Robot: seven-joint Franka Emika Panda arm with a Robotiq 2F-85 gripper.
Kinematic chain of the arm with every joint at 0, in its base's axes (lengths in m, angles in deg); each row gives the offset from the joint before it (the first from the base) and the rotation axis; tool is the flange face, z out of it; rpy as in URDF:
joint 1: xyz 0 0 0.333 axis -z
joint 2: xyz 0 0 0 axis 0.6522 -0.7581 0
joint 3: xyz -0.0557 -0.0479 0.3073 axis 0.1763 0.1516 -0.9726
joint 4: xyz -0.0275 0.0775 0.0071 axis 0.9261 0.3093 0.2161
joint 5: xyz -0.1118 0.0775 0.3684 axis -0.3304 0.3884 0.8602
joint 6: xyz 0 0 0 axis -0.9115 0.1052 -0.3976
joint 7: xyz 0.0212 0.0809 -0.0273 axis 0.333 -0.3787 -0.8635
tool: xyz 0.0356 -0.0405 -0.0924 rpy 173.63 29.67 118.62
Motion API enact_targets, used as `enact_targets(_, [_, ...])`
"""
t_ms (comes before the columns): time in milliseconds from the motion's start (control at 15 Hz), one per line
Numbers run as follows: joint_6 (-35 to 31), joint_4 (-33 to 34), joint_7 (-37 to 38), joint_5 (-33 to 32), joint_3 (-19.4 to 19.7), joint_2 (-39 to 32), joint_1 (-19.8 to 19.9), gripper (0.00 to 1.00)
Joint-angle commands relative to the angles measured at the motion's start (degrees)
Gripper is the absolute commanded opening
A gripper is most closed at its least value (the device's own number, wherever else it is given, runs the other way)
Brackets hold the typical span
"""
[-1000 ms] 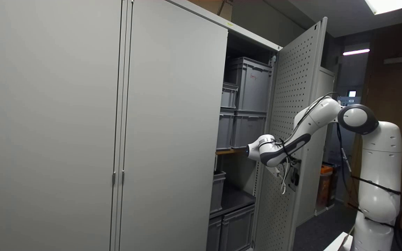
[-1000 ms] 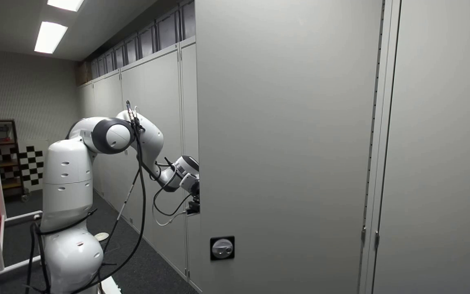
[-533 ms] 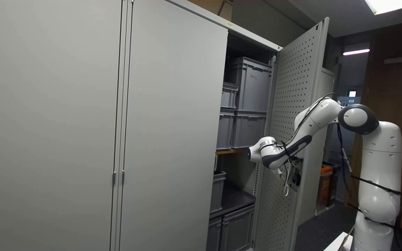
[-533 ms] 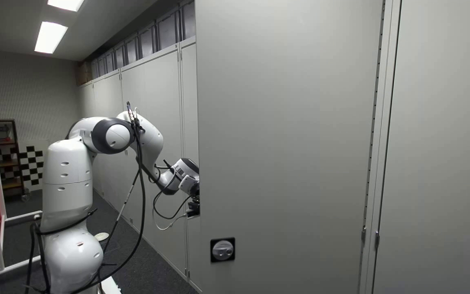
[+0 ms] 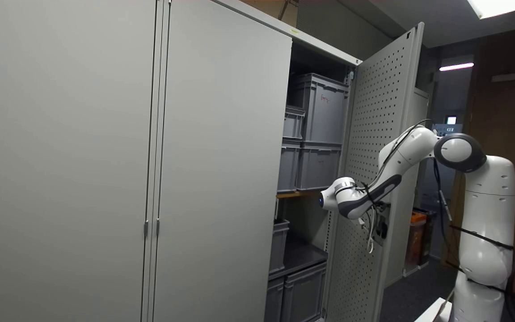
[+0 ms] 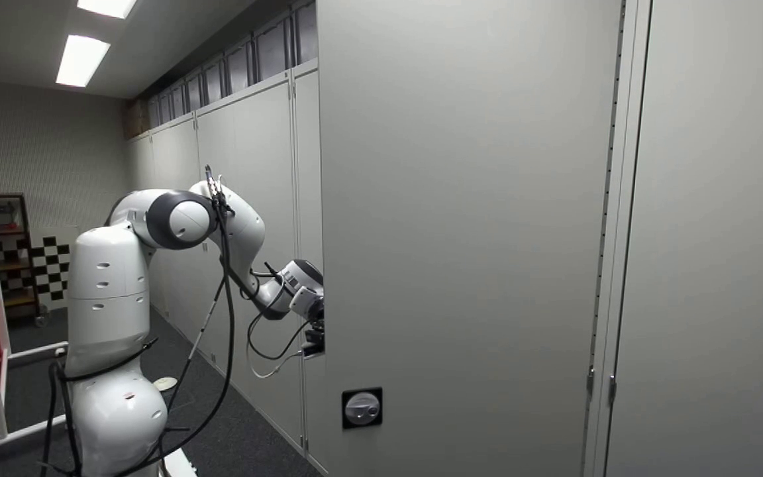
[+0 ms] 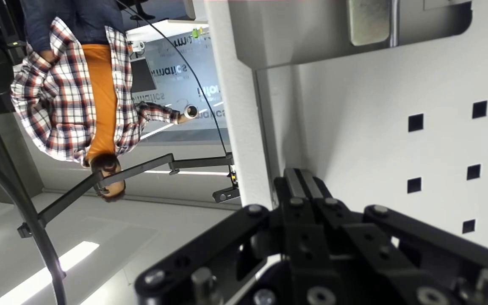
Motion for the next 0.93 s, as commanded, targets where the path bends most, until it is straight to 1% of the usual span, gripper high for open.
enact_targets(0, [0.42,-1.24,0.03,-7.04,0.73,3.46,1.31,0.0])
enact_targets(333, [-0.05,-1.85,0.37,-9.41,1.04,3.99,1.59,0.0])
enact_targets(867, [-0.75,-3.02,0.45,-10.86,1.55,4.24,1.99,0.0])
